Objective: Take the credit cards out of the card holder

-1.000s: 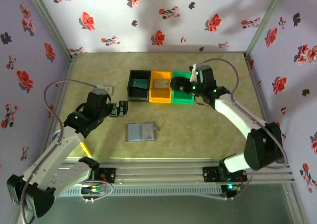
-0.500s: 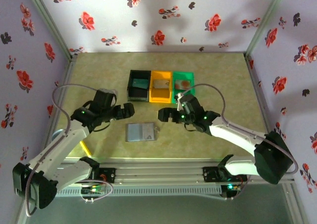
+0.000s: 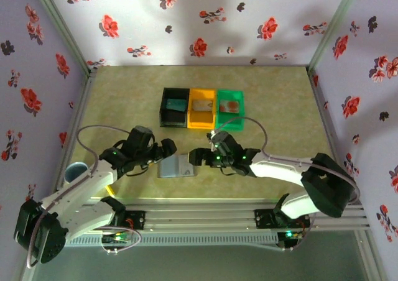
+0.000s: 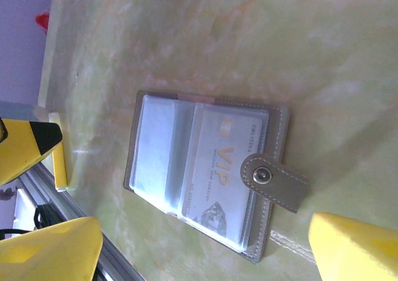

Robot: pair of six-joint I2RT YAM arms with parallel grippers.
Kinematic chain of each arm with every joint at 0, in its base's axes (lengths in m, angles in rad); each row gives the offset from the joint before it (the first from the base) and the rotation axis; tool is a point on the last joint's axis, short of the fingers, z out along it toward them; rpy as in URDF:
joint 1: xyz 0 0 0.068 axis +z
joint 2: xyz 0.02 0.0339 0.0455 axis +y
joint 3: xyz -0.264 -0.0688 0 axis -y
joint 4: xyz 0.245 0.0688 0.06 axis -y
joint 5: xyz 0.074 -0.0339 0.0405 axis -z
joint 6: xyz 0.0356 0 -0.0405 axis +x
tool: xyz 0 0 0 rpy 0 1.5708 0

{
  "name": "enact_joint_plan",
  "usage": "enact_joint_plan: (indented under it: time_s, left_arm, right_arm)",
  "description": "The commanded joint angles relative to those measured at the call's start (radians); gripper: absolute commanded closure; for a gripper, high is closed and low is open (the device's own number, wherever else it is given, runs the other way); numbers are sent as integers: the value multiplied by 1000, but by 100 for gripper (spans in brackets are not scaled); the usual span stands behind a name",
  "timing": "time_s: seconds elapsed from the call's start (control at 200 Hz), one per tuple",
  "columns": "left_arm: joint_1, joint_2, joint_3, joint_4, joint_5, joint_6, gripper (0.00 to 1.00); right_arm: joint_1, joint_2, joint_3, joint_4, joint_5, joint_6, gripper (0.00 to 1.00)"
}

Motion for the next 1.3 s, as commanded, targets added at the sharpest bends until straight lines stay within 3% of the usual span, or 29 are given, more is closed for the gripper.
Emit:
enact_joint_plan:
  time_s: [0.0, 0.51, 0.66, 0.8, 1.295]
  left_arm:
    - [-14, -16, -34, 81, 4, -96, 0]
    - [-27, -42, -84, 99, -41, -139, 0]
    - [-30, -48, -98, 111, -43, -158, 0]
    - [-30, -52, -101, 112, -46, -159, 1]
    - [-49, -26, -117, 157, -45, -190, 2]
  right_arm:
    - [18, 26, 11, 57, 25, 34, 15]
    - [38, 117, 33, 120, 29, 73, 39]
    - [42, 135, 46, 133, 24, 87, 54]
    - [57, 153, 58, 145, 29, 102, 62]
    - [84, 206, 53, 146, 77, 122, 81]
